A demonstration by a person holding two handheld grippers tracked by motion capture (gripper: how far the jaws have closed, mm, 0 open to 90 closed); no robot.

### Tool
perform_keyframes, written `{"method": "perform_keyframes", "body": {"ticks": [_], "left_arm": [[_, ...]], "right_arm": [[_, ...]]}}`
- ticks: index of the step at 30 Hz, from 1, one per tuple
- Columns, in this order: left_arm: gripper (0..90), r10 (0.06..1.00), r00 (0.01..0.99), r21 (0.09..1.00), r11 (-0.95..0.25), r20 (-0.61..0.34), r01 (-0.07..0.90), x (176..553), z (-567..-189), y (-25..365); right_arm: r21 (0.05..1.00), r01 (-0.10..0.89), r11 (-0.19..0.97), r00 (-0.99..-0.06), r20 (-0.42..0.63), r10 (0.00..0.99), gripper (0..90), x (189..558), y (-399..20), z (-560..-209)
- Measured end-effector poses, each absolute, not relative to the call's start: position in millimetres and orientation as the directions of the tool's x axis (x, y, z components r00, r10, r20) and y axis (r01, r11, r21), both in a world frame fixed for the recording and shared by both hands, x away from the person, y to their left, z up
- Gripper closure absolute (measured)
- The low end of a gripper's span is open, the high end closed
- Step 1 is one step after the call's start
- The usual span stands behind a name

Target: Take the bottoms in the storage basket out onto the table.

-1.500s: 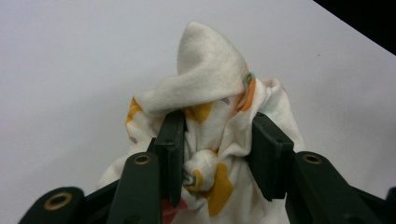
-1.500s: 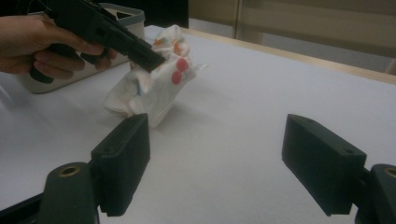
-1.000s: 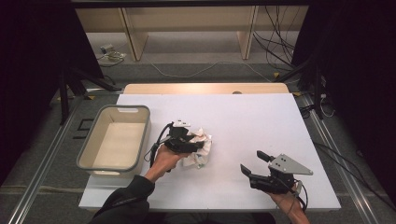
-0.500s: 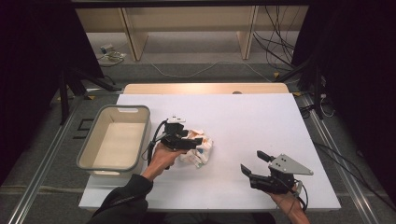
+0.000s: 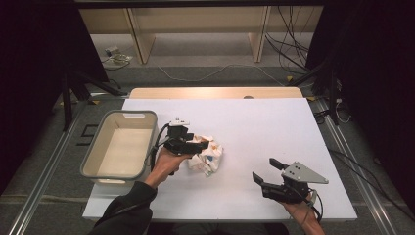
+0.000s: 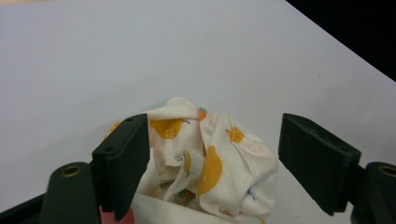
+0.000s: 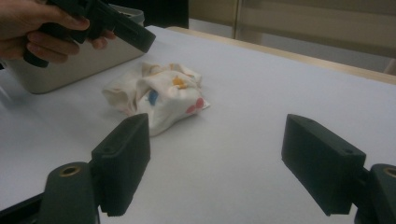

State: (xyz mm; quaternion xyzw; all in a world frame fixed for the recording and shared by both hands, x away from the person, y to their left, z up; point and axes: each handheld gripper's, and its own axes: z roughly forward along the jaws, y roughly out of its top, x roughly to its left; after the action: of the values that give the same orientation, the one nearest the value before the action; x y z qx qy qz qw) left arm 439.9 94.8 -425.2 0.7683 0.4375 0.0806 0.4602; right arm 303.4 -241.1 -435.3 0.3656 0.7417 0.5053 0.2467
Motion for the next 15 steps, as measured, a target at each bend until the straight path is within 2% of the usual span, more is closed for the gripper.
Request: {"method": "perform_keyframes", "body": {"ticks": [15], "left_arm": [[22.5,0.726,0.621,0.781,-0.192,-0.295,0.594,437.1,-420.7,103.9]], "right_arm": [[0.931,0.291,0.22,-0.611,0.004,0.792,24.4,303.0,-241.2,-435.0]]}}
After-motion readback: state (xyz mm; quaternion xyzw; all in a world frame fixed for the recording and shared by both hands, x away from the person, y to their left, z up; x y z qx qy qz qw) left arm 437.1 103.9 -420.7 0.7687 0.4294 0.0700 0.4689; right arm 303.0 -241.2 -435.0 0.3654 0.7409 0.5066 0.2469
